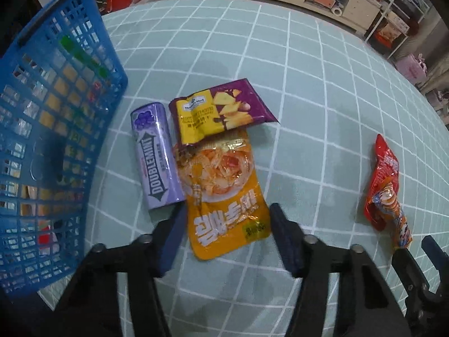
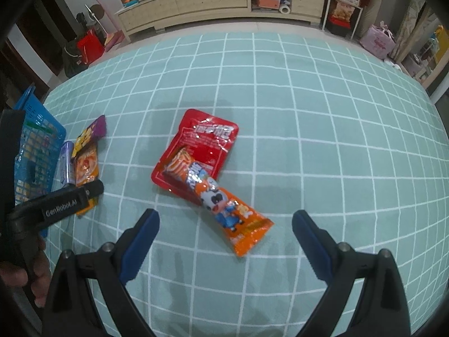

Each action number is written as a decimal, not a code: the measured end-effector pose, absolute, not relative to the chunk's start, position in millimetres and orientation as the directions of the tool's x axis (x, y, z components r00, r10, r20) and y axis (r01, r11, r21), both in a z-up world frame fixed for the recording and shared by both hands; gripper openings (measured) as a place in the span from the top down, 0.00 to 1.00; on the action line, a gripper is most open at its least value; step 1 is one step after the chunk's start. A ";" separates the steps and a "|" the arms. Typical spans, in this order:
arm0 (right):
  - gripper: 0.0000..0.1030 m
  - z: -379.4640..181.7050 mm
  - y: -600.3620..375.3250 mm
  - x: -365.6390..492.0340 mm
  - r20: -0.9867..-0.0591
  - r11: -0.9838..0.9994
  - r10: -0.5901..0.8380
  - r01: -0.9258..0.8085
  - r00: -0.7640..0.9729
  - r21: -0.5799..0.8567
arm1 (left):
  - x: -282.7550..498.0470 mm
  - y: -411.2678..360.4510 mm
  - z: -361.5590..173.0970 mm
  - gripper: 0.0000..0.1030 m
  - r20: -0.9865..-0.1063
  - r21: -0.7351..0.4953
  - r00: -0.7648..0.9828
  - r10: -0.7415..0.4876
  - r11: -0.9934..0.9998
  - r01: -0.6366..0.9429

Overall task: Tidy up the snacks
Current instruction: 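Grasp the orange snack pouch with the left gripper, then grasp the red-and-orange candy stick packet with the right gripper, then lift the orange pouch with the left gripper while the right lifts the candy packet, then carry the orange pouch and candy packet over the blue basket with both grippers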

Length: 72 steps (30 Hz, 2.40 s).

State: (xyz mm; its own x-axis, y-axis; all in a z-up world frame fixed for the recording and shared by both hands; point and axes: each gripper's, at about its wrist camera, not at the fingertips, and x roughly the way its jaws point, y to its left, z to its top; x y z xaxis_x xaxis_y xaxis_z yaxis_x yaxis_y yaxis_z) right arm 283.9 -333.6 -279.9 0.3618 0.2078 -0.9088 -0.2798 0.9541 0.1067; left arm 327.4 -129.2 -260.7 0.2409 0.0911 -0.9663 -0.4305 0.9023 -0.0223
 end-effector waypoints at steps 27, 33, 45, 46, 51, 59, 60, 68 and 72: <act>0.05 -269.4 -324.7 280.6 -0.879 0.914 0.285 -0.384 0.382 0.130 | 277.6 -146.0 -245.3 0.78 -0.926 -0.206 0.352 -0.136 0.964 -0.169; 0.19 -281.0 -302.7 297.4 -0.877 0.886 0.272 -0.459 0.397 0.068 | 283.0 -163.2 -239.6 0.78 -0.905 -0.193 0.399 -0.147 0.978 -0.076; 0.84 -279.7 -298.1 280.2 -0.891 0.891 0.252 -0.450 0.378 0.062 | 285.3 -179.7 -234.6 0.78 -0.894 -0.181 0.417 -0.165 0.983 0.001; 0.86 -275.4 -297.5 275.4 -0.888 0.894 0.257 -0.443 0.382 0.068 | 280.1 -179.9 -231.3 0.78 -0.893 -0.183 0.416 -0.171 0.983 0.011; 0.87 -252.1 -284.0 242.1 -0.877 0.895 0.256 -0.443 0.406 0.056 | 256.3 -171.8 -210.5 0.78 -0.874 -0.186 0.454 -0.174 0.982 0.018; 0.87 -213.6 -262.8 190.8 -0.848 0.887 0.298 -0.455 0.438 0.076 | 210.9 -149.6 -171.0 0.78 -0.835 -0.154 0.532 -0.141 0.988 0.020; 0.87 -207.3 -258.9 185.0 -0.843 0.884 0.305 -0.460 0.444 0.078 | 210.0 -149.8 -168.5 0.78 -0.831 -0.158 0.537 -0.144 0.987 0.021; 0.87 -161.3 -218.6 152.0 -0.791 0.872 0.341 -0.484 0.508 0.066 | 176.0 -106.3 -134.9 0.78 -0.787 -0.165 0.602 -0.135 0.986 0.006; 0.87 -148.8 -191.9 145.0 -0.777 0.866 0.354 -0.495 0.521 0.062 | 163.2 -73.3 -118.5 0.78 -0.778 -0.148 0.617 -0.115 0.989 -0.003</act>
